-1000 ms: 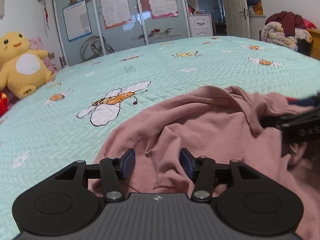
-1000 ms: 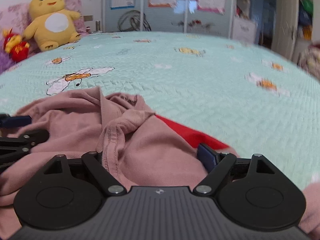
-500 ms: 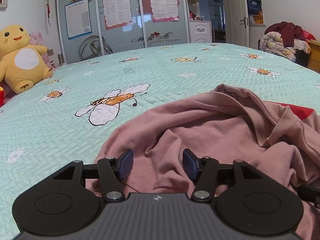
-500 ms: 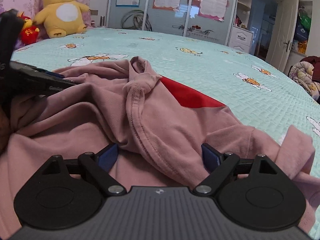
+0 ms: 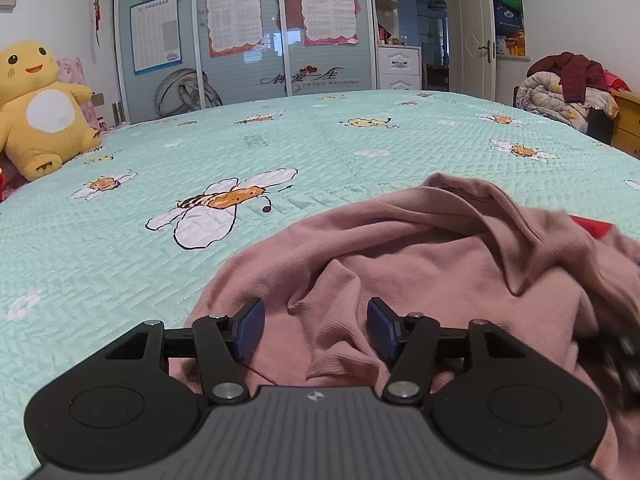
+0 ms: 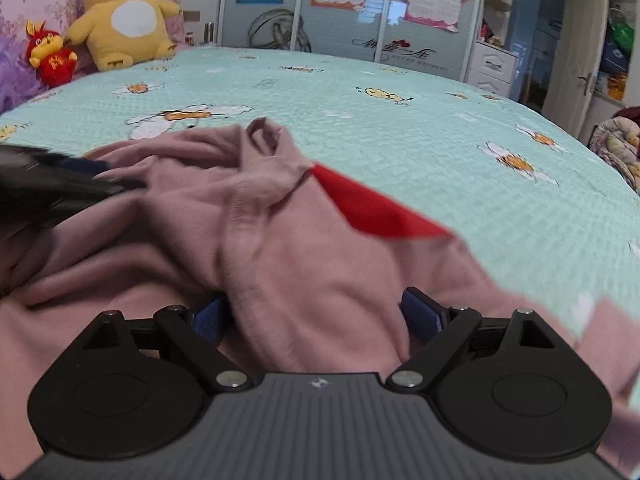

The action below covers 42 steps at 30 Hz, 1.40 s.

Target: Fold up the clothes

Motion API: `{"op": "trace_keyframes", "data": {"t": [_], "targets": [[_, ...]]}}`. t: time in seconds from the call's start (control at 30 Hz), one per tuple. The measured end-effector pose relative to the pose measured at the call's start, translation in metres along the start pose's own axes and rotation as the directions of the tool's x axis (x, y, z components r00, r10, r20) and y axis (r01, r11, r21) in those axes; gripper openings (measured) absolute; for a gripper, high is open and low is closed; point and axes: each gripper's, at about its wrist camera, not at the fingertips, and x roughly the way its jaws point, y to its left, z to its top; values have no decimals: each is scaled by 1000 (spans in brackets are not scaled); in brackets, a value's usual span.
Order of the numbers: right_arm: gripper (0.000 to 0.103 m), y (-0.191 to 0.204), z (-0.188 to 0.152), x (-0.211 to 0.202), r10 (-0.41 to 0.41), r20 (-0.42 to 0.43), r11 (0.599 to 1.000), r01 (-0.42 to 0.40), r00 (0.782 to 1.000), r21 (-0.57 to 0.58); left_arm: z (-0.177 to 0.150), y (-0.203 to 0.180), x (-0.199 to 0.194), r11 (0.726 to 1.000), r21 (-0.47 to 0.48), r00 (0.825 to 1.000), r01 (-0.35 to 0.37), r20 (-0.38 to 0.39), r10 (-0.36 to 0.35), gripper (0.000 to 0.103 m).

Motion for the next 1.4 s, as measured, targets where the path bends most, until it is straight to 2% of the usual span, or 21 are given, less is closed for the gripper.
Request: {"op": "trace_keyframes", "data": {"t": [0.03, 0.2, 0.33, 0.37, 0.43, 0.57, 0.73, 0.83, 0.97, 1.07, 1.17, 1.23, 1.4], "targets": [[103, -4, 5, 8, 3, -3, 1000, -3, 1000, -14, 0, 0, 0, 1000, -1, 1000, 1, 0, -1, 61], [102, -19, 12, 28, 60, 7, 998, -60, 998, -20, 0, 1, 2, 1000, -6, 1000, 3, -1, -3, 61], [100, -3, 7, 18, -5, 53, 996, 10, 999, -89, -1, 0, 2, 1000, -5, 1000, 3, -1, -3, 61], [98, -3, 6, 16, 15, 55, 995, -9, 998, -95, -1, 0, 2, 1000, -4, 1000, 2, -2, -2, 61], [69, -1, 5, 11, 54, 60, 993, -47, 997, -108, -1, 0, 1, 1000, -1, 1000, 0, -4, 0, 61], [57, -3, 3, 4, 79, 59, 994, -75, 995, -75, -1, 0, 1, 1000, -3, 1000, 1, -4, -1, 61], [36, -3, -4, -16, 65, 123, 998, -63, 990, -17, -1, 0, 1, 1000, -3, 1000, 3, 0, -3, 61], [35, -6, 0, -19, 51, 152, 998, -46, 987, -36, -1, 1, 2, 1000, -4, 1000, 4, 1, -4, 61], [36, 6, 33, -9, 27, 219, 971, 27, 975, -239, -1, 3, 2, 1000, -13, 1000, -4, 4, 4, 61], [38, 24, 52, -3, 27, 272, 943, 65, 962, -325, -1, 5, 4, 1000, -28, 1000, -10, 1, 10, 61], [38, 37, 46, 17, -9, 228, 946, 82, 974, -313, -1, 5, 3, 1000, -29, 1000, -12, 0, 12, 61], [38, 35, 33, 32, -14, 155, 967, 53, 988, -251, -1, 4, 3, 1000, -25, 1000, -12, 3, 12, 61], [41, 35, 34, 36, -31, 96, 973, 52, 995, -223, -1, 4, 2, 1000, -23, 1000, -16, 6, 16, 61]]}}
